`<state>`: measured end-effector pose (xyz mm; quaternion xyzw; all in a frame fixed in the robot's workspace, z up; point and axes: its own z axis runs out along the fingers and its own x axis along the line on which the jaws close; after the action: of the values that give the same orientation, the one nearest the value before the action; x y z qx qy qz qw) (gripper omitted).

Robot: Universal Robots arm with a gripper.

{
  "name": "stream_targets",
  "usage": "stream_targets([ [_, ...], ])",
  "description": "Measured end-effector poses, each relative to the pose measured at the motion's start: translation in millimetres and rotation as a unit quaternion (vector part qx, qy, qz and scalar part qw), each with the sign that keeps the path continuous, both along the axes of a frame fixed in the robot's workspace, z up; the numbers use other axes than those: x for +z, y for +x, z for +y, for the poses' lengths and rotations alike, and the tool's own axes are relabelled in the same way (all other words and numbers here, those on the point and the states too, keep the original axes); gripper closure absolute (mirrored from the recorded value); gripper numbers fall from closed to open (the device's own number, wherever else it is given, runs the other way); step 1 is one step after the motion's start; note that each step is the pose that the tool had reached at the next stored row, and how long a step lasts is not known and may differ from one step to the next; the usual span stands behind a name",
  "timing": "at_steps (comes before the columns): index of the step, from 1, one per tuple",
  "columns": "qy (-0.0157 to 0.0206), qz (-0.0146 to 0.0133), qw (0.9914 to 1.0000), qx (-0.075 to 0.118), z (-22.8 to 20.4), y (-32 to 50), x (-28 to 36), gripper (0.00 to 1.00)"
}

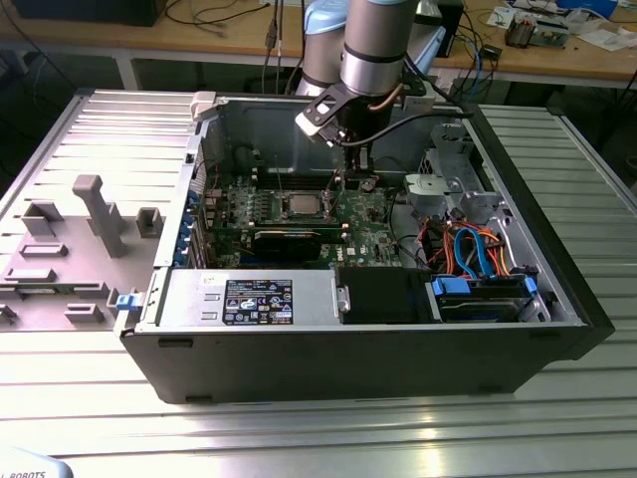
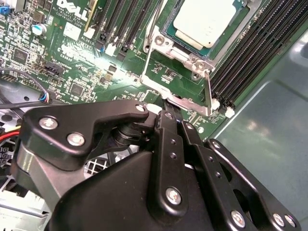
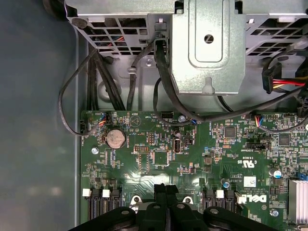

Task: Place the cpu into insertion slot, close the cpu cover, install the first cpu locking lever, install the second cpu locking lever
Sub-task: 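Close the cpu cover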

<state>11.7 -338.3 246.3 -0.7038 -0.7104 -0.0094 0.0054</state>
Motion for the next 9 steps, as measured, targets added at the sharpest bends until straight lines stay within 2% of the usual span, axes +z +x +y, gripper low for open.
stream_targets([
  [9,0.0000,0.0000,1.00000,0.000,0.0,-3.0,-0.6,0.89],
])
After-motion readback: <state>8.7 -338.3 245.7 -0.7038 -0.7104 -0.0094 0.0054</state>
